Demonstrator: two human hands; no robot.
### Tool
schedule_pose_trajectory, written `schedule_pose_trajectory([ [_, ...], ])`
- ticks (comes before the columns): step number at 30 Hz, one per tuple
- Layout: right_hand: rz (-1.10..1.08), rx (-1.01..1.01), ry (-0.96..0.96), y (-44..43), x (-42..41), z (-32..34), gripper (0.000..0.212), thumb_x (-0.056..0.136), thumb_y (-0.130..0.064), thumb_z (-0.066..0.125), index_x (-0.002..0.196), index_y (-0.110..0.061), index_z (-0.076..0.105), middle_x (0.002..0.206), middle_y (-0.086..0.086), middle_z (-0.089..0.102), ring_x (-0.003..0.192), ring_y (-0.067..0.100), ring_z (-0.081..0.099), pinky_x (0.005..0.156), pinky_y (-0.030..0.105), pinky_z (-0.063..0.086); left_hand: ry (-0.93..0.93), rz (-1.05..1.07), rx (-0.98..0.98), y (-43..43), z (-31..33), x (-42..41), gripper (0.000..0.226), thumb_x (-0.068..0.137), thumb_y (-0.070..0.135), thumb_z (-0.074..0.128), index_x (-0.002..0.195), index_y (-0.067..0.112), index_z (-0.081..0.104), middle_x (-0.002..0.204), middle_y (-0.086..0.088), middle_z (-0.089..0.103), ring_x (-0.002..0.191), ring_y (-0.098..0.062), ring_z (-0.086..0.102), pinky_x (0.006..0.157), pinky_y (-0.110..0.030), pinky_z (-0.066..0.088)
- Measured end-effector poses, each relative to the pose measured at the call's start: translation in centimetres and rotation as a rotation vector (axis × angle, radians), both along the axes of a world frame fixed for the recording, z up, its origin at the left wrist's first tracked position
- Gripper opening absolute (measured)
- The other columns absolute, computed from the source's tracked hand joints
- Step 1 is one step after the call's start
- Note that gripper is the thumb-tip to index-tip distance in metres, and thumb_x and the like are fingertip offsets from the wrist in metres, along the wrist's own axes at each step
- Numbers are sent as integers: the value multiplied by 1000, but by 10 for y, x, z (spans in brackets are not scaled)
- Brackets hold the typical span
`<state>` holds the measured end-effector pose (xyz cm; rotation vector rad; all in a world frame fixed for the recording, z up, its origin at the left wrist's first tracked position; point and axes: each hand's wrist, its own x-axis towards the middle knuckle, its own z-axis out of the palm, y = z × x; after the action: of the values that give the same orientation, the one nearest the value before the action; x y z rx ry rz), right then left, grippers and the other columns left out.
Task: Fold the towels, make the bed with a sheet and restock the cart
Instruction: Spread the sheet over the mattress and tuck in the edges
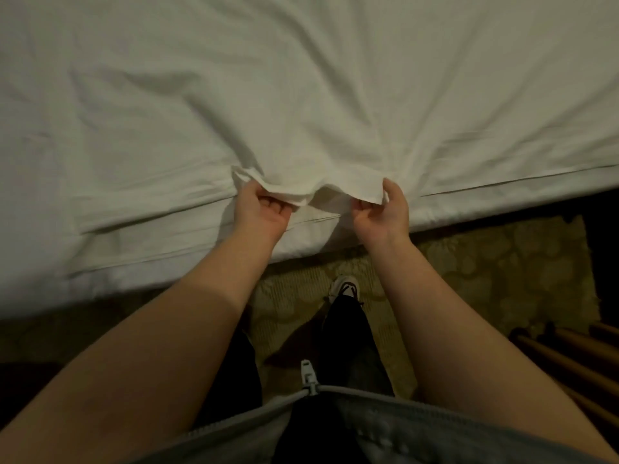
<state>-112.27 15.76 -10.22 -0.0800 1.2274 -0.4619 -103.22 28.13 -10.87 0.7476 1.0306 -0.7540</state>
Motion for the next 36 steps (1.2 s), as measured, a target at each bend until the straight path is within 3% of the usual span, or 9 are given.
schedule_pose_trajectory([
  [6, 168, 43, 24, 23, 15, 1, 14, 91, -16, 62, 99, -5, 65, 84, 11, 70, 72, 24, 69, 60, 32, 59, 10, 12, -76, 37, -2, -9, 24, 91, 9, 33, 96, 4, 56, 104, -12, 59, 96, -28, 56, 97, -44, 38],
  [11, 82, 6, 170, 37, 5, -18, 22, 87, -5, 63, 107, -8, 58, 70, 5, 62, 49, 14, 61, 41, 18, 45, -5, 37, -182, 51, 8, 11, 48, 88, 38, 54, 122, 4, 52, 124, -18, 56, 113, -33, 54, 102, -44, 40],
  [18, 337, -11, -27, 70, 33, -2, 34, 90, -29, 62, 117, -7, 59, 107, 10, 67, 88, 22, 66, 62, 27, 57, -35, -139, 19, 34, 12, 16, 13, 94, 15, 52, 102, 7, 59, 103, -12, 64, 91, -26, 61, 81, -39, 50],
  [20, 443, 12, 3, 88, 41, -2, 28, 93, -25, 59, 114, -6, 58, 106, 13, 65, 81, 23, 63, 55, 26, 54, -28, -121, 73, 42, 8, 10, 15, 94, 8, 46, 107, 6, 54, 91, -11, 60, 79, -22, 58, 79, -35, 50],
  [23, 357, -36, 158, 107, 41, -9, 28, 92, -7, 58, 119, 1, 56, 116, 18, 63, 86, 26, 64, 74, 36, 57, -26, -72, 134, 58, -1, 0, 23, 91, -4, 36, 108, 3, 49, 85, -12, 56, 73, -22, 56, 72, -35, 50],
  [28, 336, -144, 290, 113, 26, -15, 24, 93, -6, 57, 118, -4, 55, 108, 9, 61, 76, 15, 61, 56, 25, 52, -24, 1, -44, 72, 7, -2, 20, 87, 0, 32, 85, 4, 51, 92, -14, 56, 86, -29, 55, 93, -44, 44],
  [31, 327, -172, 318, 112, 26, -14, 26, 93, -5, 57, 118, -5, 54, 109, 10, 60, 75, 15, 60, 61, 26, 55, -63, 18, -223, 83, 19, 13, 26, 85, 20, 46, 102, 5, 60, 107, -17, 63, 106, -34, 56, 104, -46, 38],
  [34, 360, -214, 395, 112, 27, -15, 27, 92, -5, 59, 118, -5, 53, 107, 10, 58, 74, 15, 58, 69, 29, 55, -75, 31, -147, 90, 25, 32, 42, 91, 36, 56, 121, 7, 56, 120, -18, 61, 115, -35, 56, 99, -47, 43],
  [36, 370, -201, 410, 112, 27, -16, 20, 91, -5, 60, 109, -8, 52, 107, 9, 58, 77, 17, 59, 73, 31, 57, -59, 115, 1, 100, 17, 40, 28, 94, 23, 55, 115, 6, 58, 118, -16, 62, 111, -34, 57, 96, -45, 46],
])
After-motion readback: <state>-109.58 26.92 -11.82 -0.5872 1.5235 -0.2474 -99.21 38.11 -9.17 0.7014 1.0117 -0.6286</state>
